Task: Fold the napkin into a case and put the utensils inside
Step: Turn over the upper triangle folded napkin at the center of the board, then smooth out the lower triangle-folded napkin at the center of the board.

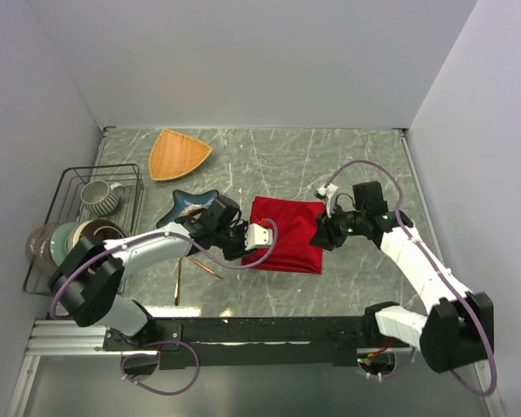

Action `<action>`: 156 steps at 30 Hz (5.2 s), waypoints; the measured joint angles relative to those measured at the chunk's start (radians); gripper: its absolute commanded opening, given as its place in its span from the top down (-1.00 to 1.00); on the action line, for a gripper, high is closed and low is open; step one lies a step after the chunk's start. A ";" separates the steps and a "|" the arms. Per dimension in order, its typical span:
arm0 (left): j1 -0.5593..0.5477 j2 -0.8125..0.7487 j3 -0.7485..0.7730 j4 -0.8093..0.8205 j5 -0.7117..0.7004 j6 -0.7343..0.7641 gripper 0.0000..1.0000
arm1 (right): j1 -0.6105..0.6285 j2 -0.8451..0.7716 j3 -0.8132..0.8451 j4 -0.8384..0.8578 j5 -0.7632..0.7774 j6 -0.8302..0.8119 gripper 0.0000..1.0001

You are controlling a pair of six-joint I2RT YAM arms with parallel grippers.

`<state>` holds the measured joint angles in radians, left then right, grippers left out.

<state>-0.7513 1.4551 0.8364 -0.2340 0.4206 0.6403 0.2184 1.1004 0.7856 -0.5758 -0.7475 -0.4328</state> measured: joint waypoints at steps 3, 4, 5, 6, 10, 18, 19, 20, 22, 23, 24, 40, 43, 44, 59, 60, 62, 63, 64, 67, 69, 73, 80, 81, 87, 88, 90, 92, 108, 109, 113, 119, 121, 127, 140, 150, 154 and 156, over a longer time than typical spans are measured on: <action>0.000 0.039 0.000 -0.021 -0.002 0.058 0.19 | -0.002 0.088 0.020 -0.010 -0.008 0.064 0.31; 0.000 0.052 0.000 -0.029 -0.003 0.081 0.19 | -0.002 0.125 0.036 -0.013 -0.008 0.083 0.31; 0.000 0.062 0.000 -0.034 -0.004 0.096 0.19 | -0.002 0.161 0.055 -0.018 -0.008 0.097 0.31; 0.000 0.071 0.000 -0.042 -0.006 0.121 0.20 | -0.003 0.195 0.075 -0.023 -0.008 0.111 0.31; 0.000 0.084 0.000 -0.044 -0.015 0.181 0.24 | -0.007 0.305 0.138 -0.027 -0.007 0.163 0.31; 0.000 0.130 0.000 -0.045 -0.026 0.265 0.25 | -0.039 0.396 0.164 -0.050 -0.009 0.230 0.28; 0.000 0.132 0.000 -0.047 -0.026 0.275 0.30 | -0.046 0.403 0.169 -0.052 -0.010 0.235 0.28; 0.000 0.132 0.000 -0.049 -0.026 0.283 0.36 | -0.053 0.409 0.178 -0.056 -0.011 0.241 0.28; 0.000 0.132 0.000 -0.051 -0.026 0.296 0.52 | -0.065 0.419 0.190 -0.056 -0.013 0.252 0.28; 0.000 0.132 0.000 -0.053 -0.025 0.303 0.57 | -0.071 0.422 0.194 -0.056 -0.013 0.257 0.28; 0.000 0.132 0.000 -0.055 -0.025 0.307 0.63 | -0.076 0.425 0.196 -0.056 -0.014 0.261 0.27; -0.033 0.045 0.000 -0.129 0.012 0.350 0.99 | -0.083 0.439 0.198 -0.057 -0.024 0.330 0.26; -0.047 0.045 0.000 -0.140 0.012 0.350 0.95 | -0.083 0.454 0.198 -0.056 -0.029 0.342 0.25; -0.051 0.046 0.000 -0.142 0.012 0.350 0.94 | -0.083 0.458 0.198 -0.056 -0.030 0.347 0.26; -0.071 0.092 0.000 -0.164 0.016 0.386 -0.06 | -0.048 0.509 0.184 -0.034 -0.138 0.448 0.28; -0.071 0.091 0.000 -0.169 0.021 0.384 -0.13 | -0.037 0.509 0.179 -0.020 -0.145 0.467 0.28; -0.067 0.079 0.000 -0.177 0.034 0.365 -0.15 | -0.008 0.509 0.169 0.010 -0.162 0.504 0.29; -0.063 0.064 -0.002 -0.177 0.041 0.347 -0.15 | 0.008 0.510 0.165 0.026 -0.170 0.526 0.29; -0.053 0.042 -0.002 -0.179 0.055 0.325 -0.15 | 0.020 0.510 0.161 0.041 -0.177 0.544 0.29; -0.002 -0.053 -0.003 -0.175 0.095 0.234 -0.15 | 0.070 0.511 0.149 0.102 -0.197 0.617 0.29; 0.045 -0.128 -0.004 -0.158 0.117 0.154 -0.16 | 0.109 0.515 0.135 0.156 -0.211 0.673 0.29; 0.121 -0.264 -0.010 -0.088 0.131 -0.026 -0.16 | 0.164 0.557 0.106 0.262 -0.230 0.763 0.30; 0.155 -0.346 -0.058 0.027 0.141 -0.338 -0.15 | 0.172 0.699 0.073 0.336 -0.222 0.836 0.31; 0.161 -0.345 -0.067 0.039 0.148 -0.389 -0.14 | 0.172 0.708 0.064 0.337 -0.221 0.837 0.32; 0.190 -0.314 -0.132 0.133 0.256 -0.655 0.18 | 0.172 0.738 0.035 0.327 -0.204 0.835 0.30; 0.192 -0.294 -0.145 0.165 0.283 -0.710 0.27 | 0.172 0.739 0.035 0.327 -0.204 0.835 0.30; 0.192 -0.250 -0.166 0.230 0.334 -0.803 0.54 | 0.172 0.739 0.035 0.327 -0.204 0.833 0.31; 0.192 -0.190 -0.179 0.292 0.387 -0.891 0.74 | 0.172 0.739 0.036 0.323 -0.203 0.830 0.32; 0.145 0.239 -0.101 0.454 0.478 -1.084 0.99 | 0.171 0.444 0.031 0.254 -0.148 0.776 0.38; 0.145 0.259 -0.090 0.452 0.473 -1.084 0.99 | 0.170 0.447 0.022 0.254 -0.148 0.774 0.38; 0.145 0.328 -0.052 0.431 0.463 -1.090 0.98 | 0.154 0.533 -0.015 0.230 -0.135 0.764 0.37; 0.145 0.368 -0.041 0.348 0.445 -1.078 0.98 | 0.087 0.672 -0.009 0.177 -0.146 0.749 0.37; 0.145 0.378 -0.033 0.318 0.437 -1.070 0.99 | 0.072 0.678 -0.001 0.159 -0.150 0.747 0.36; 0.145 0.393 0.002 0.264 0.438 -1.021 0.81 | 0.063 0.669 0.049 0.076 -0.135 0.685 0.16; 0.188 0.070 0.044 0.163 0.453 -0.860 0.42 | -0.154 0.516 0.319 -0.100 -0.081 0.501 -0.09; 0.272 0.105 0.154 0.075 0.378 -0.782 0.28 | -0.263 0.744 0.536 -0.085 0.006 0.483 -0.11; 0.295 0.144 0.186 0.062 0.368 -0.768 0.27 | -0.272 0.818 0.584 -0.059 0.008 0.484 -0.11; 0.309 0.151 0.187 0.047 0.364 -0.761 0.28 | -0.272 0.845 0.597 -0.047 0.007 0.486 -0.11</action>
<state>-0.4423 1.6058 1.0233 -0.1867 0.7845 -0.1204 -0.0532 1.9457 1.3827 -0.6231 -0.7406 0.0536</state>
